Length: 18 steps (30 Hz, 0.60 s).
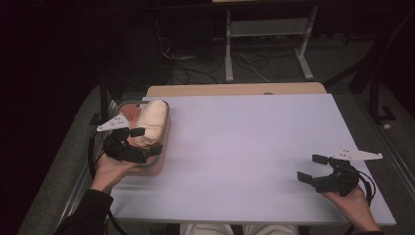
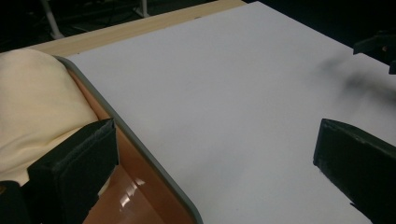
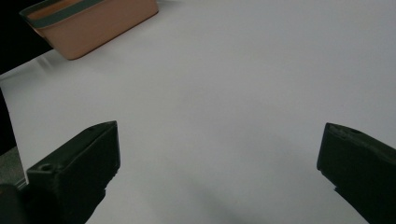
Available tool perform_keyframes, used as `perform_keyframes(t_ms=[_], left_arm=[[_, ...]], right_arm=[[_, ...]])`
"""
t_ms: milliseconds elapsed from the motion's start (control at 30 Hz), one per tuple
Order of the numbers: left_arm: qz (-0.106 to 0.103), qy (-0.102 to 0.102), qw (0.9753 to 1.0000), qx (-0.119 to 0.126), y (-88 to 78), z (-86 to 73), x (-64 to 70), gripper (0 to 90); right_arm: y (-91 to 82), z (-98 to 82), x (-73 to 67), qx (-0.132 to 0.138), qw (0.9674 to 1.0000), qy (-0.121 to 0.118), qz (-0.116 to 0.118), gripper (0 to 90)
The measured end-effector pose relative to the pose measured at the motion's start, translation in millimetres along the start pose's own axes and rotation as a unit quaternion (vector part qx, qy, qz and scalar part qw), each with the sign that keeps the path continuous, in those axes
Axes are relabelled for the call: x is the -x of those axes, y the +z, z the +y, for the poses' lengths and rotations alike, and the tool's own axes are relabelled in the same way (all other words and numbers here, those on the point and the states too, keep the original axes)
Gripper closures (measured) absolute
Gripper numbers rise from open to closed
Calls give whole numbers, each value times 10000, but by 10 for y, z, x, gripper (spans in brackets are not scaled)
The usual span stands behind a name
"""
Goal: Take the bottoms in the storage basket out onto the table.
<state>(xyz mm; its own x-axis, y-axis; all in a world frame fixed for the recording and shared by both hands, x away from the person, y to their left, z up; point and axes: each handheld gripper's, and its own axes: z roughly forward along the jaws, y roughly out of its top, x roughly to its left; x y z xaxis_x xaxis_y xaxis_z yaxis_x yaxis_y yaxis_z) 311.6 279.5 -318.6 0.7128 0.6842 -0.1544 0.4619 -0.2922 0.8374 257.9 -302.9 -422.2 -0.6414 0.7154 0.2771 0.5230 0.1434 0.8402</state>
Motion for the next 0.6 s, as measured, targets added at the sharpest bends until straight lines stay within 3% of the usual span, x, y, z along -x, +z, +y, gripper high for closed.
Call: perform_keyframes(t_ms=[600], left_arm=[[151,-135,9998,-20,24,145,-229,0]], right_arm=[[5,3,-1,11,10000,-1,0,0]])
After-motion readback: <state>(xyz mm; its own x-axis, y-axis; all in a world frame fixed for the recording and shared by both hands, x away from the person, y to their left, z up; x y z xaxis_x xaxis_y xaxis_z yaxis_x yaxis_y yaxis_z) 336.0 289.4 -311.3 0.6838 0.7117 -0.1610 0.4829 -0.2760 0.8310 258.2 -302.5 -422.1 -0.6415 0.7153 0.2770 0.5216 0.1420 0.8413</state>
